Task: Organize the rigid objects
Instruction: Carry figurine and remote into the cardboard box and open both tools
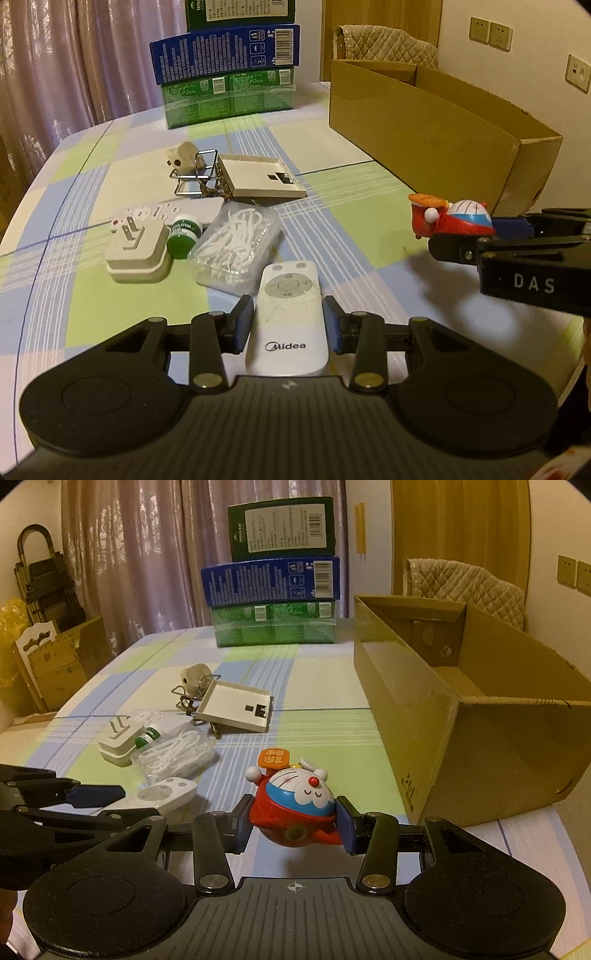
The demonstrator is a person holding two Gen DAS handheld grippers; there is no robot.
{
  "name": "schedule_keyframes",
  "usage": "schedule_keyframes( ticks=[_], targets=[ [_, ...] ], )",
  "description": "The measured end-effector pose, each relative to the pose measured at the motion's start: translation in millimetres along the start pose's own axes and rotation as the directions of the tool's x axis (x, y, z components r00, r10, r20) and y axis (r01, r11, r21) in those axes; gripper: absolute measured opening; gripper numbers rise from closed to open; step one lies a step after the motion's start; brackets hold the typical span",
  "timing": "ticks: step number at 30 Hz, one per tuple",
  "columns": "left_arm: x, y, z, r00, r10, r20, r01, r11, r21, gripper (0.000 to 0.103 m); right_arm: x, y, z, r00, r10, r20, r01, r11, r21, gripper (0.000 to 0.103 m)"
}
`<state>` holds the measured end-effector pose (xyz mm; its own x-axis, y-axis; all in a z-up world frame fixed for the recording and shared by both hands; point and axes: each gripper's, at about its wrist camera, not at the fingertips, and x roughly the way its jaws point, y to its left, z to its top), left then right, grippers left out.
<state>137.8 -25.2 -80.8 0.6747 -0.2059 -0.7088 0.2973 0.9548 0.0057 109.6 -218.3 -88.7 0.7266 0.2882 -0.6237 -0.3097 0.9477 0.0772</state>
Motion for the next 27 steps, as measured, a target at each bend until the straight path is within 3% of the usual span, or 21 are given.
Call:
schedule_keyframes(
  ticks=[7,14,20,27],
  targets=[
    [-15.3,-1.5,10.1,0.999,-0.004,0.034,0.005,1.0,-0.013,0.035,-12.9,4.0,10.2,0.999,0.011,0.047,-0.011,1.0,-0.007,0.043],
    [-36.6,-16.7,54.1,0.992,-0.024,0.125,0.025,1.0,-0.006,0.035,-44.3,-11.6,54.7,0.989,0.008,0.147,-0.012,1.0,0.025,0.043],
    [-37.7,-56.6,101.3,0.976,-0.088,0.201,0.084,0.996,0.03,0.035,-73.6,-65.1,98.7,0.976,-0.085,0.201,0.077,0.996,0.049,0.043],
    [-9.1,-117.5,140.0,0.961,-0.178,0.21,0.16,0.982,0.099,0.035,-60.2,-143.3,102.0,0.981,-0.158,0.116,0.148,0.985,0.086,0.043]
  ],
)
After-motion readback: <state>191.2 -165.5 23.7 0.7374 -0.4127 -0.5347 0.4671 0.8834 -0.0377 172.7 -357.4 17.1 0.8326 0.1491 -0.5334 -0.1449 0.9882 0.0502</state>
